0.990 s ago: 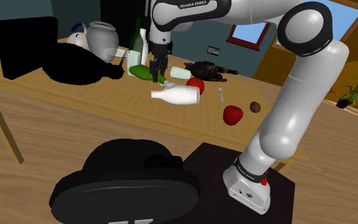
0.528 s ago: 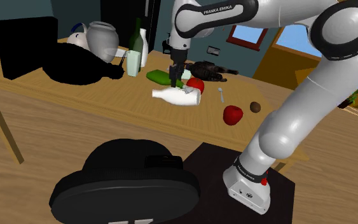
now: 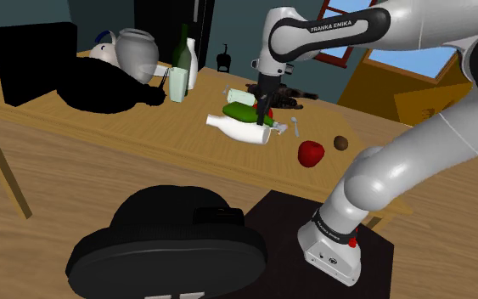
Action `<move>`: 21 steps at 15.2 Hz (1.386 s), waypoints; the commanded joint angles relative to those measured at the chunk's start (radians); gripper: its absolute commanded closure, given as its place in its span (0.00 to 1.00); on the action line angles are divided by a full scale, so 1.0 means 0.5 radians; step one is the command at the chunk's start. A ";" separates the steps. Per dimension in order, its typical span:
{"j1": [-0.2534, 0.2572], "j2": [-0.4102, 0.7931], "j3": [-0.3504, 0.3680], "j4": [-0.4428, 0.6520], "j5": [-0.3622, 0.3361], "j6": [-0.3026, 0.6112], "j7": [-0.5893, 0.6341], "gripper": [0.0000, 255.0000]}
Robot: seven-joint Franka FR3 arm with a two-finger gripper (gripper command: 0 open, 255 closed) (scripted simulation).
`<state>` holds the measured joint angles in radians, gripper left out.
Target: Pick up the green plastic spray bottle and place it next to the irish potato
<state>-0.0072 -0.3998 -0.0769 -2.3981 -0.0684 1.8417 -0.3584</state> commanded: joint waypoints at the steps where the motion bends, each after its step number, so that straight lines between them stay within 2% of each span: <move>1: -0.038 -0.135 -0.044 -0.113 -0.040 -0.019 -0.060 1.00; 11: -0.284 -0.819 -0.275 -0.561 -0.313 -0.226 -0.366 1.00; 21: -0.659 -1.384 -0.607 -0.765 -0.727 -0.524 -0.823 1.00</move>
<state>-0.3194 -1.0683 -0.3657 -2.7748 -0.4112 1.5947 -0.7470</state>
